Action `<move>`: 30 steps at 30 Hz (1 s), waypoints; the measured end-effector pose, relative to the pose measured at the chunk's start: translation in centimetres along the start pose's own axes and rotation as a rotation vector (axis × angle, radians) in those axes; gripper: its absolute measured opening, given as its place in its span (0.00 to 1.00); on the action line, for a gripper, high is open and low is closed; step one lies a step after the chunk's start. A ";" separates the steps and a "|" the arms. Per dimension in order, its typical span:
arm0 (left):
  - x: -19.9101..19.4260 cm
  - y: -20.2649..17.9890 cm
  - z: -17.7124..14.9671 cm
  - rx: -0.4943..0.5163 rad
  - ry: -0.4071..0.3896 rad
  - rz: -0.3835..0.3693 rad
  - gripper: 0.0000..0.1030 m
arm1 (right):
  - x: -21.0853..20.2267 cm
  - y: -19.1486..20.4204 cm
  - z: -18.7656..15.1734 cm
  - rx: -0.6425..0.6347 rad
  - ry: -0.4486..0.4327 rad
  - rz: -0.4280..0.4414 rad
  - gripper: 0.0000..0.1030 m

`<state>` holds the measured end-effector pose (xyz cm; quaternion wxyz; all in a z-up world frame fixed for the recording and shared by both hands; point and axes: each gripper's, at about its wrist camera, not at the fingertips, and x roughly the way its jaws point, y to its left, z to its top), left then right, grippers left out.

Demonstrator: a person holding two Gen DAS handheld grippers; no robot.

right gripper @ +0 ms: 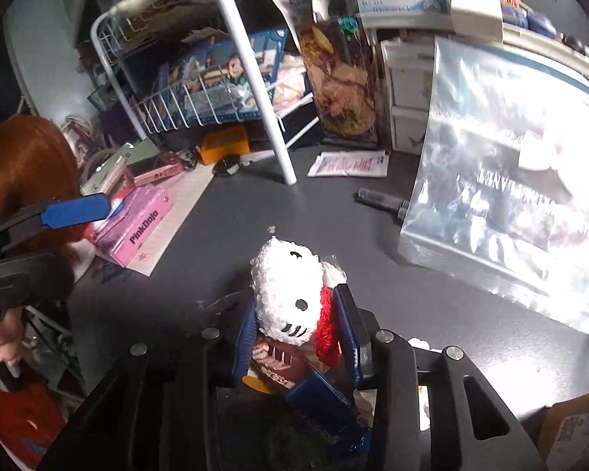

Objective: Organize objects
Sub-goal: 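Carry the white fluffy toy into the box and release it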

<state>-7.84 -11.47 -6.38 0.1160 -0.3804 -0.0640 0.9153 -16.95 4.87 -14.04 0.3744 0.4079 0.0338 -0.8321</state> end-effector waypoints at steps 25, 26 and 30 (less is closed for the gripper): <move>-5.5 -13.9 6.3 0.226 -0.077 -0.320 0.43 | -20.8 5.6 -0.6 -0.199 -0.340 -0.184 0.31; -5.4 -14.9 6.6 0.243 -0.077 -0.329 0.43 | -21.5 5.2 -0.7 -0.196 -0.344 -0.208 0.31; -4.3 -18.8 7.9 0.292 -0.059 -0.366 0.43 | -24.1 2.9 -1.5 -0.170 -0.352 -0.283 0.31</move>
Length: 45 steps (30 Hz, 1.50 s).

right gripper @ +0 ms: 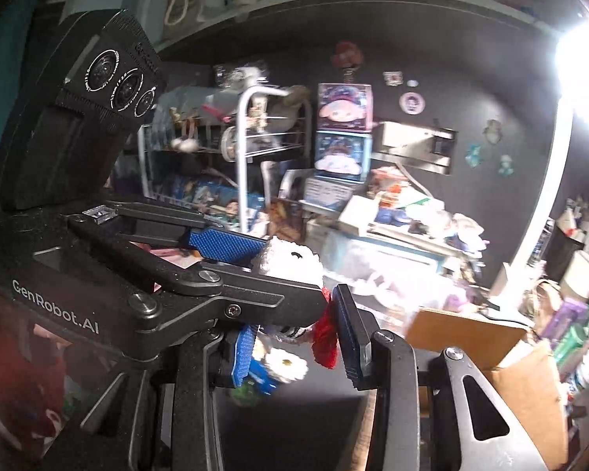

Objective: Organize objects
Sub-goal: 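Carry the white fluffy toy into the box and release it, then move the right gripper to the white flower and grasp it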

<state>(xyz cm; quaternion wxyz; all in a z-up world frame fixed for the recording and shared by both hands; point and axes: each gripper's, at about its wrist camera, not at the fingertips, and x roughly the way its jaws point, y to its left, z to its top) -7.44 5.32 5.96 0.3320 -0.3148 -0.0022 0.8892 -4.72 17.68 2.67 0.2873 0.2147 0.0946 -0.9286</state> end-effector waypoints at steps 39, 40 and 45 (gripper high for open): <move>-0.1 1.6 0.6 -0.041 0.010 0.187 0.79 | -1.8 -0.7 0.5 -0.136 0.074 -0.064 1.00; -0.8 2.3 0.0 -0.051 0.001 0.205 0.79 | -1.3 0.3 0.5 -0.144 0.077 -0.035 1.00; -3.3 5.4 -3.7 -0.105 -0.035 0.302 0.79 | 1.8 5.4 -0.4 -0.165 0.104 0.076 0.99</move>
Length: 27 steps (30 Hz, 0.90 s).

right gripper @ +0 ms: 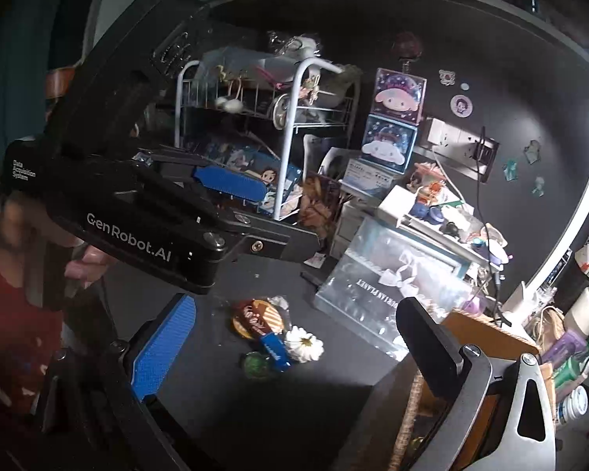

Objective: Organize objects
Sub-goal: 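Move the right gripper to the white flower and grasp it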

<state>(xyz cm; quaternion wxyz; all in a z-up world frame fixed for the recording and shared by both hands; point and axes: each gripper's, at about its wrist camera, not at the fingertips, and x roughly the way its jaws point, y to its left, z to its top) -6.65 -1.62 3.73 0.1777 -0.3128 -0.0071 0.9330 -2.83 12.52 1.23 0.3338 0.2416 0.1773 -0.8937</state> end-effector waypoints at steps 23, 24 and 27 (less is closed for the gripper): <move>1.5 8.1 -8.6 -0.120 0.044 0.027 0.79 | 17.9 -3.9 -7.5 0.382 0.327 -0.056 0.49; 1.5 8.2 -8.6 -0.121 0.045 0.027 0.79 | 18.3 -4.2 -7.6 0.389 0.335 -0.053 0.49; 1.6 8.6 -8.7 -0.128 0.049 0.030 0.79 | 19.0 -4.7 -7.9 0.404 0.356 -0.036 0.43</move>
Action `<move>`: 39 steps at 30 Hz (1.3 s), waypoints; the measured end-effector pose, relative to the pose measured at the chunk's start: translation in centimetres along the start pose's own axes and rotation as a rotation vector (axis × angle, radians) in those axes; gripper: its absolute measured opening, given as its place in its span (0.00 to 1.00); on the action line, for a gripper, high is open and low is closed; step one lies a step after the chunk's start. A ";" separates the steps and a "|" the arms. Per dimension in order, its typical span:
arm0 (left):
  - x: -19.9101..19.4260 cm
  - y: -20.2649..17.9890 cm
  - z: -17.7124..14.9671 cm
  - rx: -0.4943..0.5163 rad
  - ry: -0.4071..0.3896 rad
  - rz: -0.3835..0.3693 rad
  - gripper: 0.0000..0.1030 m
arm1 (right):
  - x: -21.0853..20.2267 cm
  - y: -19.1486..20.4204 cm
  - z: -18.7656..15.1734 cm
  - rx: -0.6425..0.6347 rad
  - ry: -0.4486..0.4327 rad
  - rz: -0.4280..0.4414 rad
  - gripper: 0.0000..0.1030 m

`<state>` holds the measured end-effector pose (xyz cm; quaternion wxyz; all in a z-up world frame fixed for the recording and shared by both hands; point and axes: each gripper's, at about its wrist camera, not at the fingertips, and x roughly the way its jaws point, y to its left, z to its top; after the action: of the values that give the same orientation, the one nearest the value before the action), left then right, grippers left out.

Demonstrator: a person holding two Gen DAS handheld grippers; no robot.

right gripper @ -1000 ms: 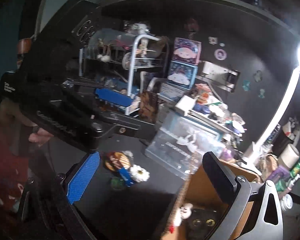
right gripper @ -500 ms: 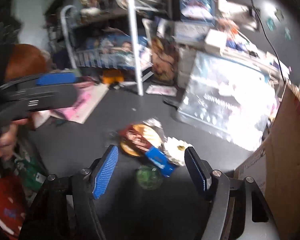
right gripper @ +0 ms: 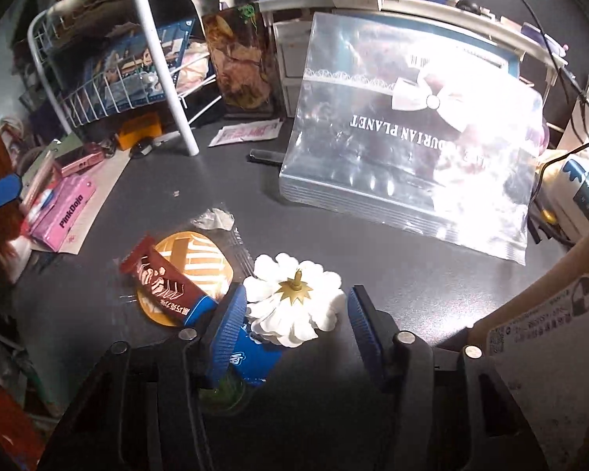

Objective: Organize objects
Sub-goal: 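Move the right gripper to the white flower and grasp it, then carry the white flower into the box and release it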

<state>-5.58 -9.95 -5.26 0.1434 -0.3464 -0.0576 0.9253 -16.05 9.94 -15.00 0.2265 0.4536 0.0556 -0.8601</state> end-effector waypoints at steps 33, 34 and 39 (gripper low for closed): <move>-1.7 -10.6 7.0 0.105 0.012 -0.325 0.47 | -19.7 4.6 -0.3 -0.274 -0.371 0.109 0.17; -1.5 -11.2 7.4 0.111 0.011 -0.332 0.45 | -20.2 4.0 -0.4 -0.269 -0.382 0.097 0.17; 0.4 -15.3 9.4 0.146 0.040 -0.396 0.34 | -22.0 0.2 -0.2 -0.223 -0.400 0.048 0.17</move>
<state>-8.58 4.69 4.71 0.3484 -0.3355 -0.0547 0.8735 -5.11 17.29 2.60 0.3022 0.2473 0.0936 -0.9158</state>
